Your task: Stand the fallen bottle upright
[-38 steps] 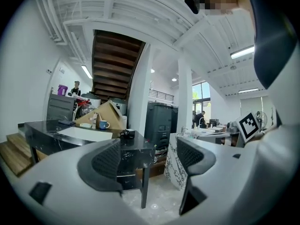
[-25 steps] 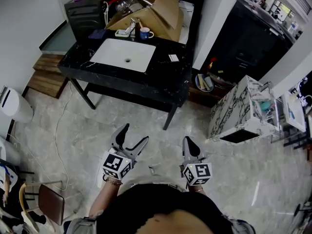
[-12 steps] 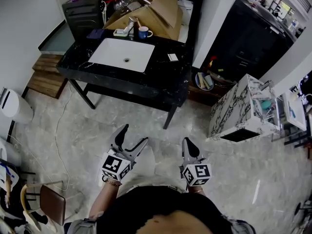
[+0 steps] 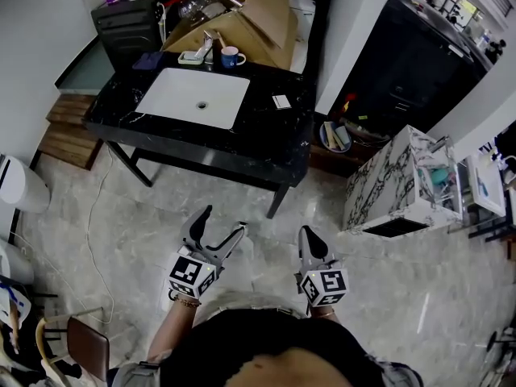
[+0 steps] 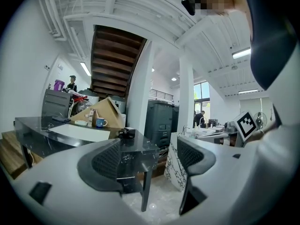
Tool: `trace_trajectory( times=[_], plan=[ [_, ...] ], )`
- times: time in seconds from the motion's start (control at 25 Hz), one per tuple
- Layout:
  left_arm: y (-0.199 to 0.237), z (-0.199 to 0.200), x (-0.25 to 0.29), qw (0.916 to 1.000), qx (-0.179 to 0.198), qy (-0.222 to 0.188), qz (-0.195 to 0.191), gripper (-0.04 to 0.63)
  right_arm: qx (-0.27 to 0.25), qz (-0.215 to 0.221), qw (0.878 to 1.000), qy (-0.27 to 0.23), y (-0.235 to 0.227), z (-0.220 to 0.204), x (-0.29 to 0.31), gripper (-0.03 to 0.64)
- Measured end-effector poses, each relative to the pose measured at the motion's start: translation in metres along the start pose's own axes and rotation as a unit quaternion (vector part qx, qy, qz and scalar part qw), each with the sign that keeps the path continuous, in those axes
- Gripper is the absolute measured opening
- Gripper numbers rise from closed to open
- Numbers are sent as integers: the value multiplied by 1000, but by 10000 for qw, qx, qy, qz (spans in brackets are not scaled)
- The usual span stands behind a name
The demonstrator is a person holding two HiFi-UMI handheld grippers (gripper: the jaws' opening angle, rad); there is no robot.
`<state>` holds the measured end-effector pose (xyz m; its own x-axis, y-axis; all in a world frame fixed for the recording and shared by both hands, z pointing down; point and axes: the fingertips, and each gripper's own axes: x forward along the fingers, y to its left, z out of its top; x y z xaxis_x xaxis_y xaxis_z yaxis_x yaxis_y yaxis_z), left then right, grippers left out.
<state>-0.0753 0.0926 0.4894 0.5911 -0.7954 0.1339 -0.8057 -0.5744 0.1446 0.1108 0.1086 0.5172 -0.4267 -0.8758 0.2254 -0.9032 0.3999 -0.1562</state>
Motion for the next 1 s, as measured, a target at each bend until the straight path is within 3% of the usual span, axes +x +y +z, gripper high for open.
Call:
trace_trajectory(
  times=[0.56, 1.0],
  plan=[
    [78, 30, 126, 9993, -87, 77, -365, 359, 27, -340, 9994, -60, -57, 43, 104, 5],
    [139, 46, 223, 9970, 358, 387, -573, 359, 31, -443, 9989, -141, -98, 83, 203, 5]
  ],
)
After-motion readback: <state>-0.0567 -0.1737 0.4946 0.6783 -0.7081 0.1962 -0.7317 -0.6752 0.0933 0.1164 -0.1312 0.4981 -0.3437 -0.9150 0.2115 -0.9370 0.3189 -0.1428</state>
